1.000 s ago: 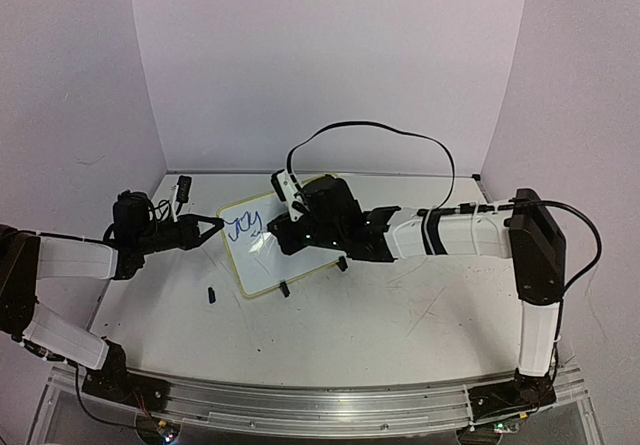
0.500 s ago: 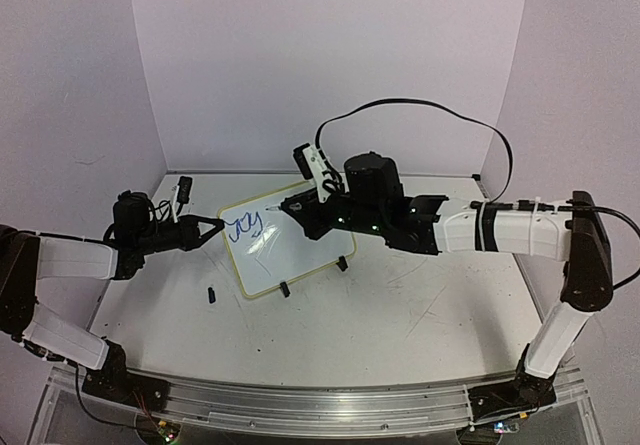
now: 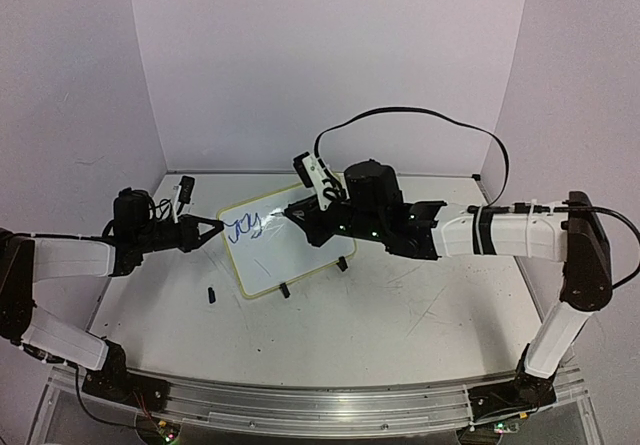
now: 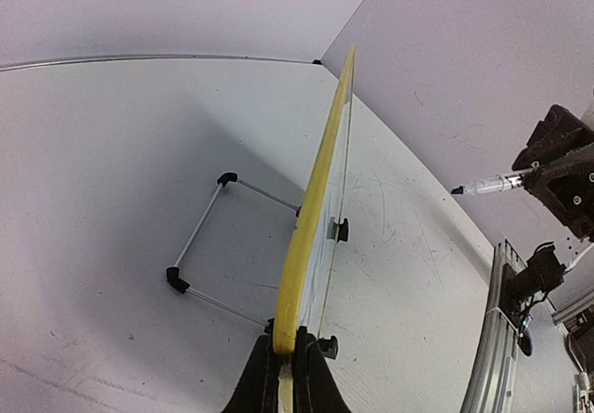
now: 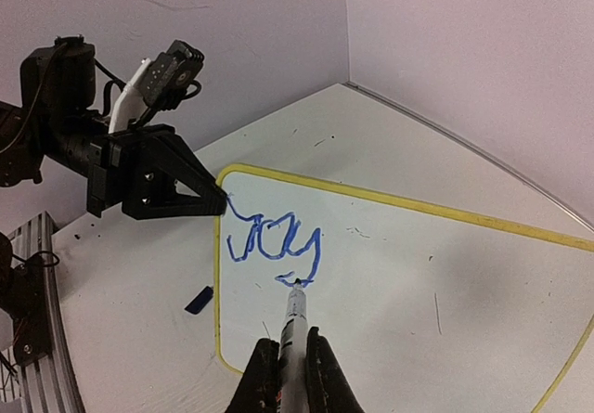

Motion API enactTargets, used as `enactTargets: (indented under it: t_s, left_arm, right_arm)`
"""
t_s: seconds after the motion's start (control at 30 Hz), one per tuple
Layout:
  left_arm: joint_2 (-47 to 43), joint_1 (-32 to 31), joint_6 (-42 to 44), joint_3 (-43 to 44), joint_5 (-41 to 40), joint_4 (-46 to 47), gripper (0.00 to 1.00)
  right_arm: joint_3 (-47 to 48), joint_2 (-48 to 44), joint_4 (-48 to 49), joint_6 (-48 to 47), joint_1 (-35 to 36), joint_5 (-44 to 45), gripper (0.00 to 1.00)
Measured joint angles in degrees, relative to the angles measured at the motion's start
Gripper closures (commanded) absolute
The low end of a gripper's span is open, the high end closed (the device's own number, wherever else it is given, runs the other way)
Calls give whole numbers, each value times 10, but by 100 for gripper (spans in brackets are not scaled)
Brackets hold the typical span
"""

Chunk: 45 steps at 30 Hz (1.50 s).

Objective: Write a sentence on the whiteboard
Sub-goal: Write on the whiteboard with the whiteboard marker without the cap.

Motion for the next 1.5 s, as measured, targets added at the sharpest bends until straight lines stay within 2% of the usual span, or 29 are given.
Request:
enactTargets:
  t_s: [0.53,0.9,1.5]
  left_arm:
    - [-12,0,39,17,-12,-61,100]
    - [-12,-1,58,21,-16,-69,100]
    - [-12,-1,64,25,-17,-79,100]
  right_arm:
    - [26,46,0,11,-23,1,100]
    - [89,82,-8,8,-41,-23,100]
    - [98,103,-31,7,-55,-24,100]
